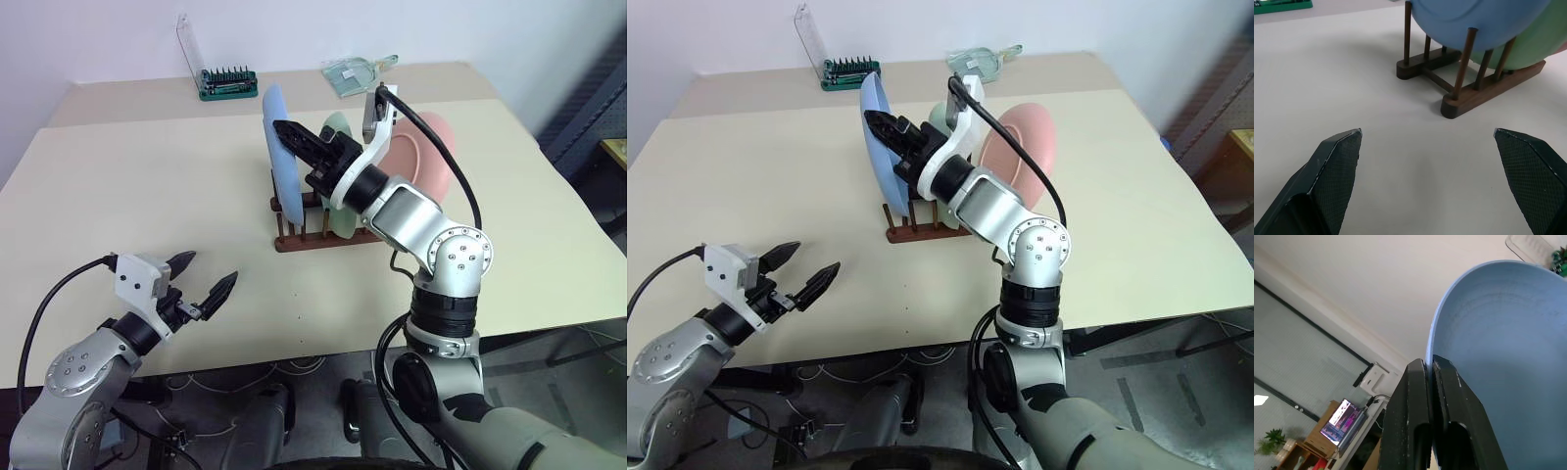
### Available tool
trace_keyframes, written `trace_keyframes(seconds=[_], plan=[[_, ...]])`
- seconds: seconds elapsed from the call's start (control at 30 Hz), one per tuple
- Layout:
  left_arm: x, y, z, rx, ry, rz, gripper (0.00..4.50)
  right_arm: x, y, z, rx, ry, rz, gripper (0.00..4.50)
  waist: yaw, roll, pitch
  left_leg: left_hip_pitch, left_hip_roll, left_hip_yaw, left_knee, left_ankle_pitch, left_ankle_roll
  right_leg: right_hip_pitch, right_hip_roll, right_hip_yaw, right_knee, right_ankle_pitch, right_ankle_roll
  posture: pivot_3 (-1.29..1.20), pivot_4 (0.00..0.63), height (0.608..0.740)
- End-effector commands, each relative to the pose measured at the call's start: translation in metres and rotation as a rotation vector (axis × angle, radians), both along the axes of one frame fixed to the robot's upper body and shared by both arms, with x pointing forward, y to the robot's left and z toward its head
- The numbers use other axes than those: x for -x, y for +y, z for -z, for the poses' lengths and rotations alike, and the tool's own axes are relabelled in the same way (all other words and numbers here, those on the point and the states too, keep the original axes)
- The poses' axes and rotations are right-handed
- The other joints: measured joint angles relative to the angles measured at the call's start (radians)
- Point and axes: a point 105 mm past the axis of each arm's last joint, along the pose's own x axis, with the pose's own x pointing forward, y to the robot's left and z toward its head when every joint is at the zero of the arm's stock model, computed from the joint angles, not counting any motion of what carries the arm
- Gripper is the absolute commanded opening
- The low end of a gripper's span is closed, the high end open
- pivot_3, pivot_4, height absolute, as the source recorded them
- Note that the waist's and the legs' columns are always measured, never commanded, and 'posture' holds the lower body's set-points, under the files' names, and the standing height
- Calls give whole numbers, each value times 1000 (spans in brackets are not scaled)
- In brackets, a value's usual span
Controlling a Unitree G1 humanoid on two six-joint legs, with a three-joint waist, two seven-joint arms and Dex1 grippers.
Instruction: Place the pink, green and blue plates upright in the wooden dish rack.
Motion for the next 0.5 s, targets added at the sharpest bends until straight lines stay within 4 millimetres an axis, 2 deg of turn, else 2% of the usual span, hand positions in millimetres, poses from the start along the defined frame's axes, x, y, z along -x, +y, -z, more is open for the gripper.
trace_keyframes(seconds=[0.03, 0.2, 0.5], plan=[[1, -5, -11, -5, -50, 14, 4500, 4, 3, -7, -28, -15, -26, 914, 0, 0, 0, 0, 0, 0, 0, 0, 0, 0, 0, 0, 0, 0, 0, 0, 150, 740], [0, -5, -12, -4, -51, 13, 4500, 2, 2, -7, -15, -27, -13, 3425, 0, 0, 0, 0, 0, 0, 0, 0, 0, 0, 0, 0, 0, 0, 0, 0, 150, 740], [-2, -6, -11, -1, -53, 15, 4500, 3, -4, -16, 83, -161, 30, 3425, 0, 0, 0, -1, 0, 0, 0, 0, 0, 0, 0, -1, -1, 0, 0, 0, 150, 740]])
